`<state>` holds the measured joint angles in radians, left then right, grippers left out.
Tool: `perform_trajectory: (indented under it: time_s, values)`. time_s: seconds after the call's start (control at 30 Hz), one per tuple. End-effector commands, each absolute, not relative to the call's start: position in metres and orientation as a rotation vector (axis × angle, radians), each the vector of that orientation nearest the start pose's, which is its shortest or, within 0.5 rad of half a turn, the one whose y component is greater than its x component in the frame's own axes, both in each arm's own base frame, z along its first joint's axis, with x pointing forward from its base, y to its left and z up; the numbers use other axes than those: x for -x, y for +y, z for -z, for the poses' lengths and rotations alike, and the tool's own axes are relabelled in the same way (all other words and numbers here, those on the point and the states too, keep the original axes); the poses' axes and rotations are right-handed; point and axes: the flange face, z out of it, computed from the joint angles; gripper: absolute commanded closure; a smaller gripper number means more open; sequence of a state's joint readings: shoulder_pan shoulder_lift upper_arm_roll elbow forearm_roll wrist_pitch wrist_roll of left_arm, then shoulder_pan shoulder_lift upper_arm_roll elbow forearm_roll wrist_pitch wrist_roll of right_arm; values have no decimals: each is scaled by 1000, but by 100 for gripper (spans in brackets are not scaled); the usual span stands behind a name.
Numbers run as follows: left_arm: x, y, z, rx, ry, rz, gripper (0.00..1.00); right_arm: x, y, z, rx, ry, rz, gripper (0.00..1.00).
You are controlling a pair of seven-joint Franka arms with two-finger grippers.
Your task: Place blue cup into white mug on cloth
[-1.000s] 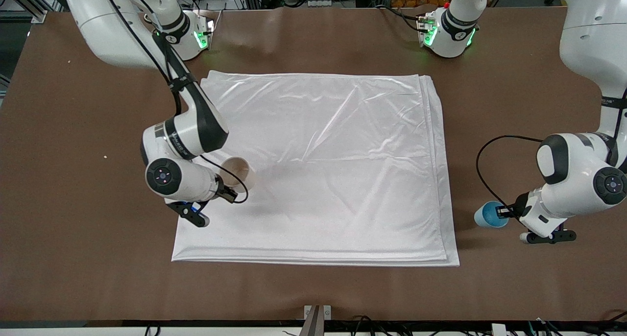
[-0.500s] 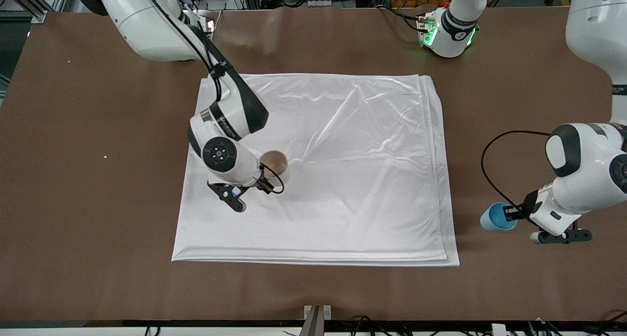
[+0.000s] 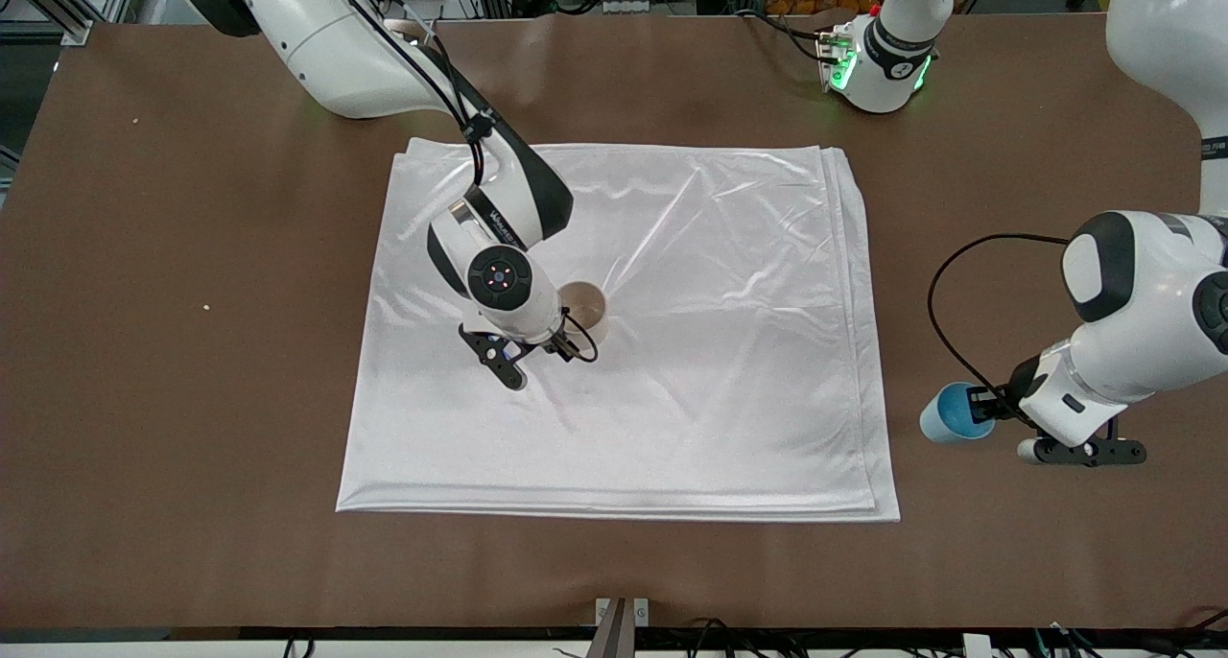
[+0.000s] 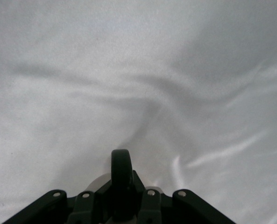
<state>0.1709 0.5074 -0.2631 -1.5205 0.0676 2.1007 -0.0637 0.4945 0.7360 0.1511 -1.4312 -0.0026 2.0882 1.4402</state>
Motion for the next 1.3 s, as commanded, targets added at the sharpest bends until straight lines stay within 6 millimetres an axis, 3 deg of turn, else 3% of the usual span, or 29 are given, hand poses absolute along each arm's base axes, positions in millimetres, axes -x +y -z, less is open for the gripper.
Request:
perform_trajectory:
  time_s: [0.0,0.3,0.33,0.37,0.47,0.53,0.73,0.93,1.07,1.27]
  values:
    - [-695,-47,-408,3189,72,138,100,-580,432,-239,2836,1327,-166,100]
    - [-690,-71,-421,3196,131,150,100,-574,445,-212,2803,1360,-150,100]
    - [-689,-75,-423,3198,140,151,100,-573,446,-211,2804,1357,-152,95]
    - [-689,-78,-423,3200,144,146,100,-574,444,-210,2805,1360,-150,84]
    - [-686,-88,-427,3204,167,143,100,-575,443,-209,2807,1361,-152,41]
    - [-684,-98,-430,3210,166,145,100,-575,442,-210,2804,1364,-151,21]
    - [-675,-131,-430,3212,128,100,100,-579,438,-215,2801,1371,-153,1]
    - [-659,-178,-441,3213,68,82,100,-589,434,-234,2802,1373,-147,0]
    - [-644,-216,-450,3209,11,68,100,-603,415,-243,2823,1392,-140,0]
    - [-623,-269,-454,3214,-66,65,100,-623,381,-249,2950,1191,-86,0]
